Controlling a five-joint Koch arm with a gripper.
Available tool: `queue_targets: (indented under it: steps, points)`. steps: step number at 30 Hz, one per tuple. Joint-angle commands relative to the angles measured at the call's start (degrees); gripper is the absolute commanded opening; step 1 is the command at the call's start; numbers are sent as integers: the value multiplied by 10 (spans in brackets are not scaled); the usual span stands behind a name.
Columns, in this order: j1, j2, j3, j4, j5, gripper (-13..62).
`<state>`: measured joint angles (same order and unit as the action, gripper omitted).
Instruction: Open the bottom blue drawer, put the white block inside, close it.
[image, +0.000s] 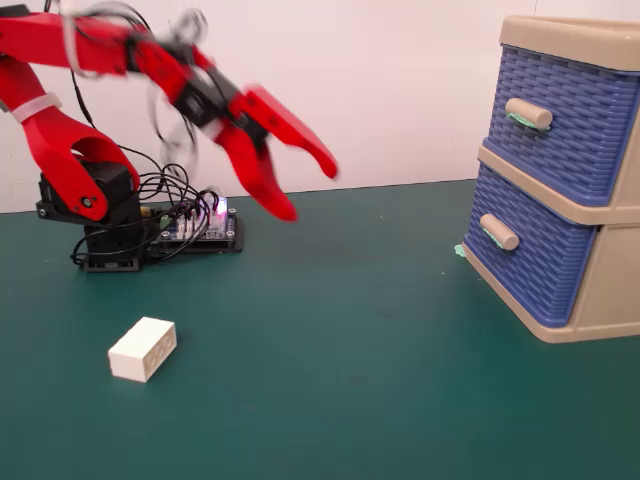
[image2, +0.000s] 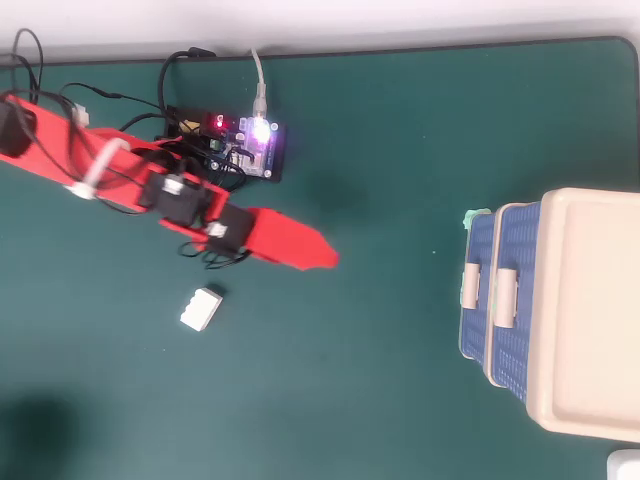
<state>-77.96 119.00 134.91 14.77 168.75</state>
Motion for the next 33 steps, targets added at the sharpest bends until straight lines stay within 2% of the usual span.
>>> queue_targets:
  steps: [1,5,8,10,25,33]
  points:
    - [-15,-44,20,-298,4,338]
    - [-25,-219,49,-588,1,338]
    - [-34,-377,-14,-713,-9,338]
    - [-35,-439,-66,-757,-15,337]
    - [-36,-635,-382,-717,-69,318]
    - [-47,-637,-423,-613,-72,163]
